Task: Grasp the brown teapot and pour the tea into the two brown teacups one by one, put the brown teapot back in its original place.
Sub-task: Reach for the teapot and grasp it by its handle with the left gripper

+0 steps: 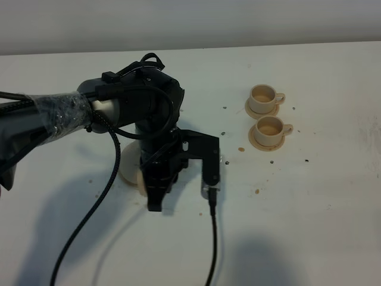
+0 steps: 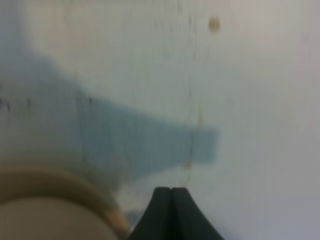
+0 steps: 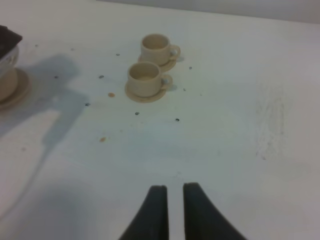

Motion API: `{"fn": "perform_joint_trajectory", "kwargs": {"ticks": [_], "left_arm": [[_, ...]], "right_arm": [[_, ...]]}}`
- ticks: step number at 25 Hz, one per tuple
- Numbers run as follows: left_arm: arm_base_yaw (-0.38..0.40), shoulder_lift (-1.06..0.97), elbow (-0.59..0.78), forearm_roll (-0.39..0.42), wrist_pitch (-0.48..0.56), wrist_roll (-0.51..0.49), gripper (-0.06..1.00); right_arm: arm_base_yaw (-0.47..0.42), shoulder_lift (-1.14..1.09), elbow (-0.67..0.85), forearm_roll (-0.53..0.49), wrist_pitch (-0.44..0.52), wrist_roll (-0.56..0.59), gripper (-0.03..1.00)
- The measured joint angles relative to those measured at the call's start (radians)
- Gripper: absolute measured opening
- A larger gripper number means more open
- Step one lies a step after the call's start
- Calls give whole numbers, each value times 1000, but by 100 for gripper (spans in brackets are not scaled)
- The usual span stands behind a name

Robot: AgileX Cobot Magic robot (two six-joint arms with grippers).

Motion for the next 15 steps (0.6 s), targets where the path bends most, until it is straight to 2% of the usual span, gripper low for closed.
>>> {"fn": "perform_joint_trajectory", "kwargs": {"ticks": [4, 7, 12, 15], "left_arm": [[-11, -18, 2, -33, -5, -59, -5], [-19, -65, 6, -36, -5, -172, -5], [-20, -168, 6, -10, 79, -463, -5], [-20, -208, 6, 61, 153, -675, -5]], "right_arm": [[0, 0, 0, 0, 0, 0, 9], [0, 0, 0, 0, 0, 0, 9], [0, 0, 0, 0, 0, 0, 9], [0, 0, 0, 0, 0, 0, 9]]}}
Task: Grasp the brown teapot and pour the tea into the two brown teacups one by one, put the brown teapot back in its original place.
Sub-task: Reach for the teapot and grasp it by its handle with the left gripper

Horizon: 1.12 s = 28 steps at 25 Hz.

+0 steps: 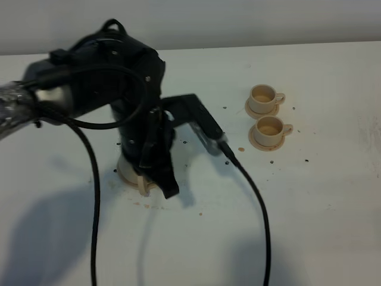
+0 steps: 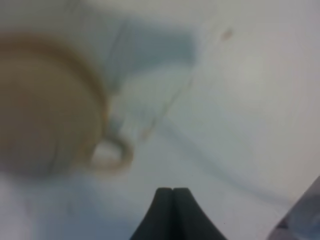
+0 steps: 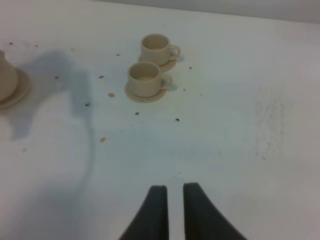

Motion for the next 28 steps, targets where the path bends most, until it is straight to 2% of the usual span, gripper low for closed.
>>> {"fn": "perform_joint_trajectory", "kwargs": {"ticks": [2, 4, 7, 12, 19, 23, 28], "left_arm": [[0, -10, 0, 48, 27, -159, -5], [0, -11, 1, 69, 40, -272, -5], [0, -11, 1, 73, 42, -383, -2], [0, -11, 1, 73, 57, -472, 7], [27, -11, 10, 92, 57, -580, 28], [43, -15, 74, 100, 52, -622, 32], [57, -30, 159, 102, -47, -642, 32]], "right_arm": [[0, 0, 0, 0, 0, 0, 9], [0, 0, 0, 0, 0, 0, 9], [0, 0, 0, 0, 0, 0, 9], [0, 0, 0, 0, 0, 0, 9], [0, 0, 0, 0, 0, 0, 9], [0, 0, 0, 0, 0, 0, 9], [0, 0, 0, 0, 0, 0, 9]]}}
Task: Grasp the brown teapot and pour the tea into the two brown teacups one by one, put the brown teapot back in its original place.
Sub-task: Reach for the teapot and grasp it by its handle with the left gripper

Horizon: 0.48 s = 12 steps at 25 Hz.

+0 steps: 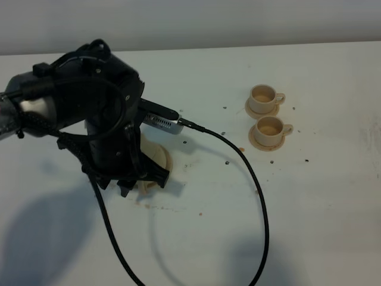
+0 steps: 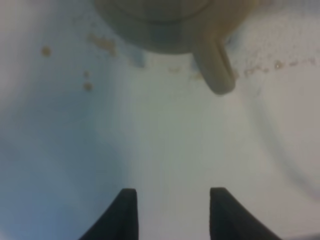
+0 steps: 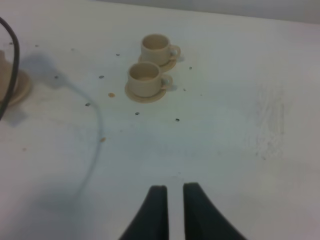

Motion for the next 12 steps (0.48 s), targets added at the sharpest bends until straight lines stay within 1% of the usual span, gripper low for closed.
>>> {"fn": "perform_joint_trajectory", "kwargs": {"ticks": [2, 5, 12], "left_arm": [[5, 0, 23, -1, -52, -13, 32], [12, 0, 36, -12, -100, -23, 32], [22, 10, 41, -31, -119, -61, 32]], "right_arm": [[0, 0, 0, 0, 0, 0, 9], [0, 0, 0, 0, 0, 0, 9], [0, 0, 0, 0, 0, 0, 9]]}}
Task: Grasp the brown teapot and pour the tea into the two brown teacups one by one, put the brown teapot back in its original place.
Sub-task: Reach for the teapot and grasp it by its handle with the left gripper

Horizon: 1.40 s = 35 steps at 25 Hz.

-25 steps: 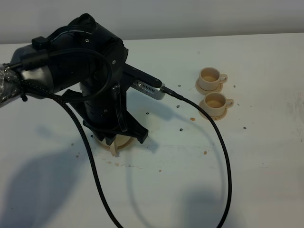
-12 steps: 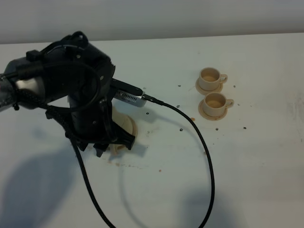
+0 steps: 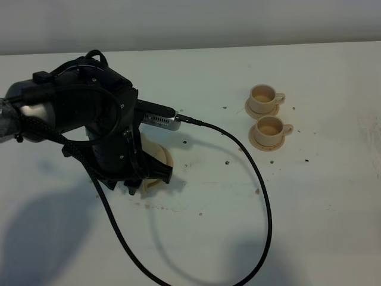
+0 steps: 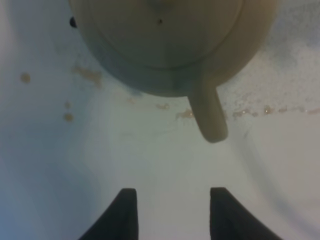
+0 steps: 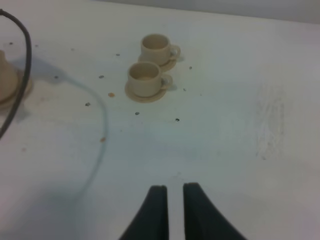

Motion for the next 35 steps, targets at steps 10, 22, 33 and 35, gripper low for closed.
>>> {"fn": "perform_joint_trajectory", "kwargs": {"ticks": [10, 22, 33, 35], "left_arm": [[10, 8, 0, -71, -47, -75, 32], [20, 35, 0, -40, -48, -109, 32], [20, 56, 0, -39, -100, -108, 40], [20, 56, 0, -39, -106, -108, 40]], "right_arm": [[0, 0, 0, 0, 0, 0, 9], [0, 0, 0, 0, 0, 0, 9], [0, 0, 0, 0, 0, 0, 9], [0, 0, 0, 0, 0, 0, 9]]}}
